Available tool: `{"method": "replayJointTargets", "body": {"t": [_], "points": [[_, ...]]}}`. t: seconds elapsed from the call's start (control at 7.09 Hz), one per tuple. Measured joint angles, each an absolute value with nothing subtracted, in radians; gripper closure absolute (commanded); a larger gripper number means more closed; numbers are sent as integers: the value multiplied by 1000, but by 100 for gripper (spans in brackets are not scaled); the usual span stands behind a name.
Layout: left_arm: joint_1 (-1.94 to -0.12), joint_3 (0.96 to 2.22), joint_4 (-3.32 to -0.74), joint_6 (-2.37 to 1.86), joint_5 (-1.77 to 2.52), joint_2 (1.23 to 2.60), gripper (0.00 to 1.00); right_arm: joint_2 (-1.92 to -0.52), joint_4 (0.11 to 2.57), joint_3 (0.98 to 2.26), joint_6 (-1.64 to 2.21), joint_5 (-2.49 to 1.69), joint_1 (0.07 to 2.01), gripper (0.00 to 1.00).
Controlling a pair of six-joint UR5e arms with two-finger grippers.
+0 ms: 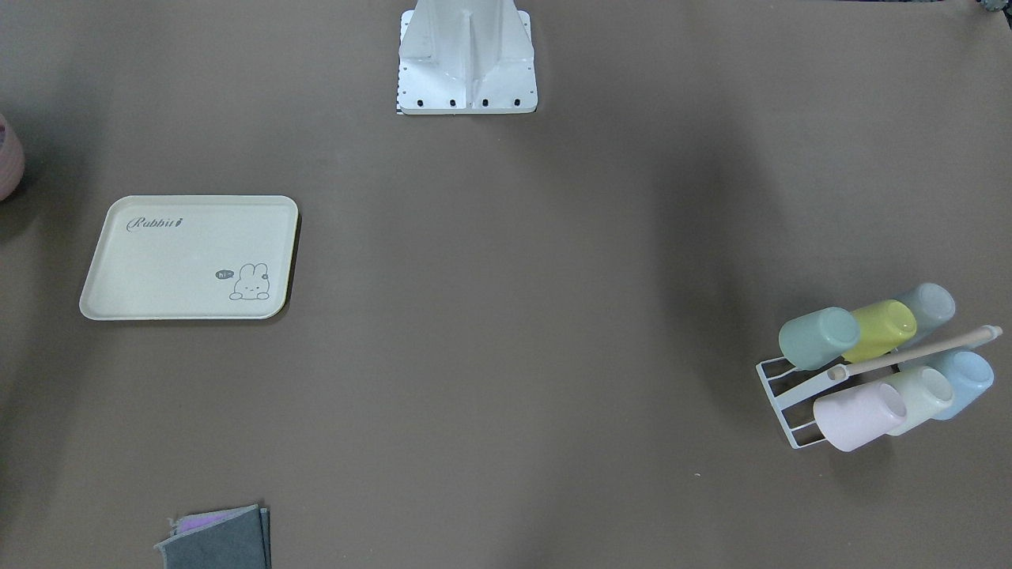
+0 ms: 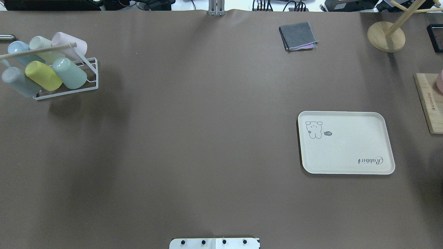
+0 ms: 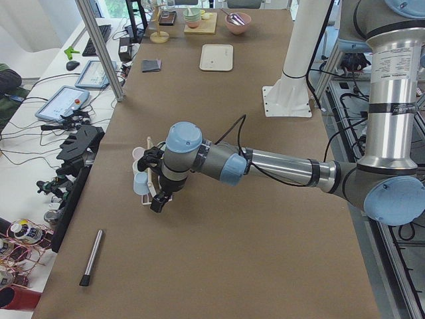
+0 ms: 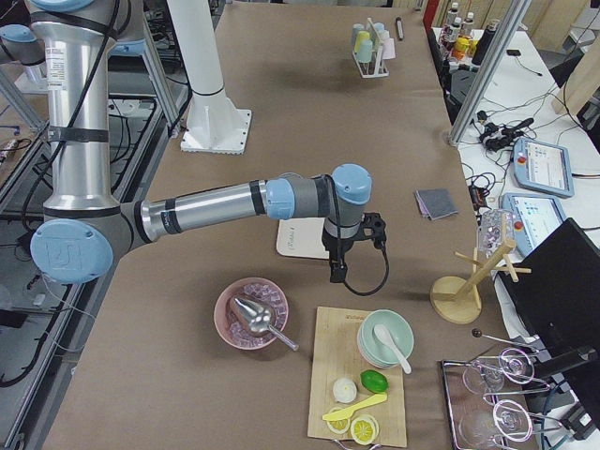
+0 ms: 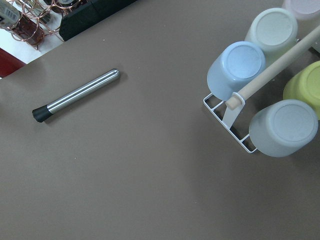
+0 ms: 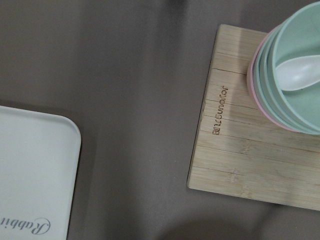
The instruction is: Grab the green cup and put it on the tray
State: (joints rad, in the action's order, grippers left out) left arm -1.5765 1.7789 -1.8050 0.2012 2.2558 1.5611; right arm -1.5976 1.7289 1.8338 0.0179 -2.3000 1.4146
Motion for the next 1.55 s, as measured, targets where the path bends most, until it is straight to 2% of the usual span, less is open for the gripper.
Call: {"method": "replayJointTargets", "body": {"t": [0.56,0.7,0.99,1.13,1.55], "points": [[-1480,1828,-1832,204,2177,1616,1,-1584,1722,1799,151,-2345,1344,0],[-1440,1851,-1830,205,2136,1622,1,-1578,1721,1796,172,-2355,1333,22],[-1360,1911,-1792,206,2040,1632,1,-1542,1720,1785,239,-2361,1273,20],[-1319,1945,-1758,207,1985,1642,1,-1517,1717,1778,311,-2363,1233,0],[-1186,2011,-1687,269,1768,1671,1,-1496,1481,1629,484,-2366,1176,0]]}}
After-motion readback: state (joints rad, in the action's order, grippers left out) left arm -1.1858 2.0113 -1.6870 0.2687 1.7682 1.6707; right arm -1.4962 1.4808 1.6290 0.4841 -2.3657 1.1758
